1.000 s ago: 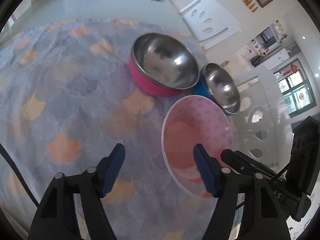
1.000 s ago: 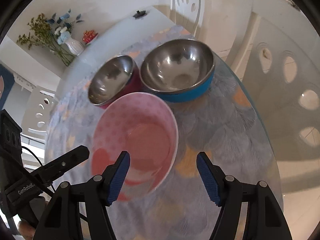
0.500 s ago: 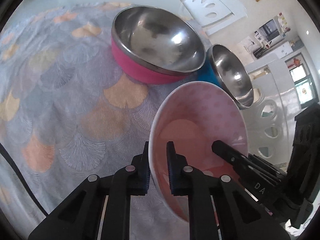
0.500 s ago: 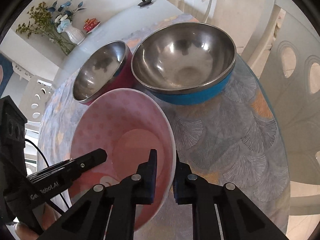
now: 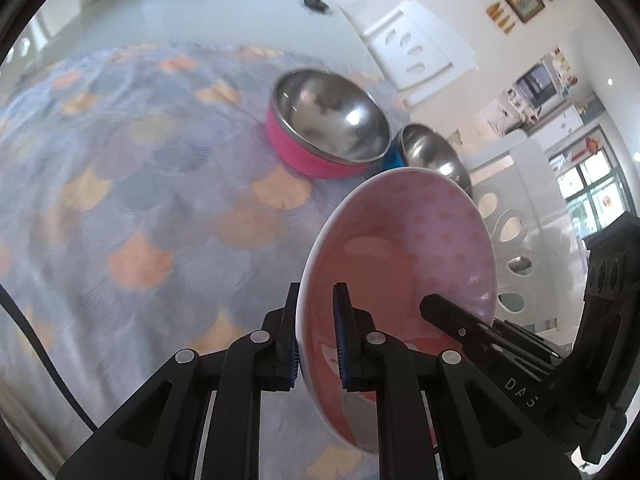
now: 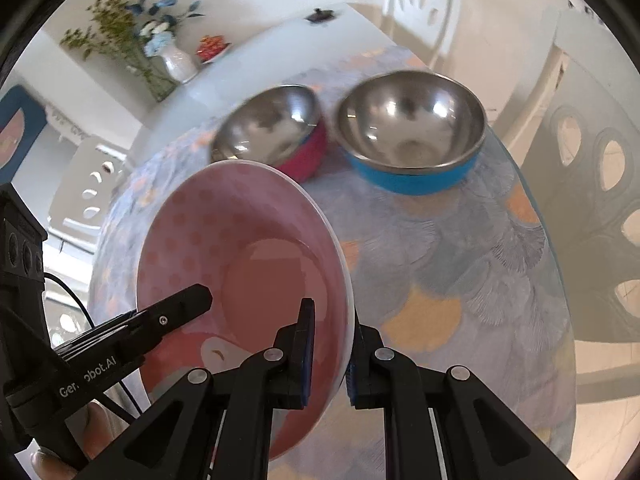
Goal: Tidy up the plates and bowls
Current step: 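Close both grippers on the pink bowl rim and lift it, then carry the pink bowl beside the plate stack, lower it and open grippers, then move both grippers to the rim of the pink-sided steel bowl, then close both grippers on the steel bowl rim and lift it, then carry the pink-sided steel bowl into the pink bowl and release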
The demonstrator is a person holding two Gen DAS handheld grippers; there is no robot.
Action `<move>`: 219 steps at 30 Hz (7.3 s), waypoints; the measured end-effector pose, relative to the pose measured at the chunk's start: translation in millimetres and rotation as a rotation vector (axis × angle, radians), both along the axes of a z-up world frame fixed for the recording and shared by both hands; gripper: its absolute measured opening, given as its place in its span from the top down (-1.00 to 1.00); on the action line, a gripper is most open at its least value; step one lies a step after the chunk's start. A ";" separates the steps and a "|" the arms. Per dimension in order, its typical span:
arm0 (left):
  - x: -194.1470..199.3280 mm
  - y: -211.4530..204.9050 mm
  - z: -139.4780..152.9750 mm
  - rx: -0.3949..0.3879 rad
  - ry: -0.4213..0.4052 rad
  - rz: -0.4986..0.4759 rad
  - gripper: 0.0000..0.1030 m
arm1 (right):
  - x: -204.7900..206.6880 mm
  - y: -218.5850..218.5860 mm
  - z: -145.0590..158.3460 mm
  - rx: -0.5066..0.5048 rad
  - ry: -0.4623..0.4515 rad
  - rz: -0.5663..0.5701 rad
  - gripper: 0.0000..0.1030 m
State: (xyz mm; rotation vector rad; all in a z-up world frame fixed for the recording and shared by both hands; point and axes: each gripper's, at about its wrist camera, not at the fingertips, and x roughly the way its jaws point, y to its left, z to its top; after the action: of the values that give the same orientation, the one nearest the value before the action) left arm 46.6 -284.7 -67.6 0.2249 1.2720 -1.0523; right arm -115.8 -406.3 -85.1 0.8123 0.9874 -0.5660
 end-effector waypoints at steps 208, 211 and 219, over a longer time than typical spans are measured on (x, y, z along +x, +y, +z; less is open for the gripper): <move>-36.2 113.3 -0.4 0.167 -0.115 -0.012 0.58 | 9.5 143.4 19.0 0.165 0.154 0.103 0.54; -36.3 111.9 -1.1 0.193 -0.147 -0.013 0.58 | 10.1 144.6 18.6 0.145 0.168 0.107 0.54; -32.6 111.2 -4.6 0.201 -0.171 -0.005 0.47 | 12.8 145.5 16.0 0.138 0.171 0.127 0.54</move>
State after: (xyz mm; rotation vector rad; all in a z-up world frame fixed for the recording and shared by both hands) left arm 14.0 -173.5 -72.3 0.4617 1.2221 -0.8897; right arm -103.0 -260.8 -69.1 0.8266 1.2373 -0.4670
